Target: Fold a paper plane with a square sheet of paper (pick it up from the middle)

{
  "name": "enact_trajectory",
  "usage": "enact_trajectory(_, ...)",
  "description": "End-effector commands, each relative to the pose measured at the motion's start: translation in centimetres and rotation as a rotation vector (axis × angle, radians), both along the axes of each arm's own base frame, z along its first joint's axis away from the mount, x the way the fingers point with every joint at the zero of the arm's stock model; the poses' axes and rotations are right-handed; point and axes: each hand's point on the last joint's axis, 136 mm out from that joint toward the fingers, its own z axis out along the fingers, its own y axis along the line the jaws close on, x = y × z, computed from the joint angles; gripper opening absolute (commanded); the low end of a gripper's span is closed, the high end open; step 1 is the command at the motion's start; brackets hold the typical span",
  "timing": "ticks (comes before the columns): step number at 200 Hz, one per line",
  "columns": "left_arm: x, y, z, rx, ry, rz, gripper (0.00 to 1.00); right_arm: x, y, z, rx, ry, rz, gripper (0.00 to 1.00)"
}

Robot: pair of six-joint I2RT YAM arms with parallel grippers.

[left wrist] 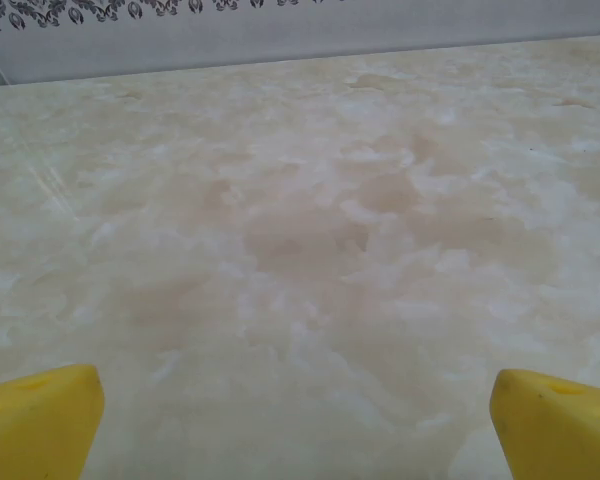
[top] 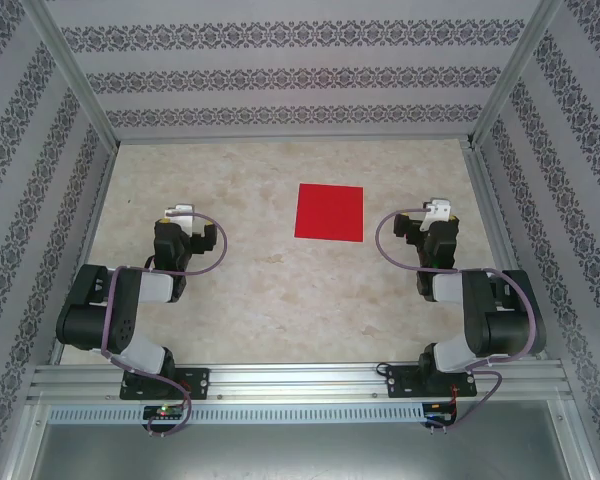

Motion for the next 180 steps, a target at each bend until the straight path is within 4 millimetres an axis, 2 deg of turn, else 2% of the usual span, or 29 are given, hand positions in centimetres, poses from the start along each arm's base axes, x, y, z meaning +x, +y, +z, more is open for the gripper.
enact_trajectory(1,0.9,0.4,1.3,0.017,-0.054,0.005,1.00,0.7,-0.1,1.4,0.001,-0.052,0.001,0.98)
enact_trajectory(152,0.8,0.4,1.5,0.017,-0.060,0.005,1.00,0.6,-0.3,1.5,0.005,-0.061,-0.010,0.98)
enact_trajectory(180,0.6,1.7,2.5,0.012,-0.069,0.087,1.00,0.0,-0.8,2.5,0.009,-0.104,-0.042,0.98)
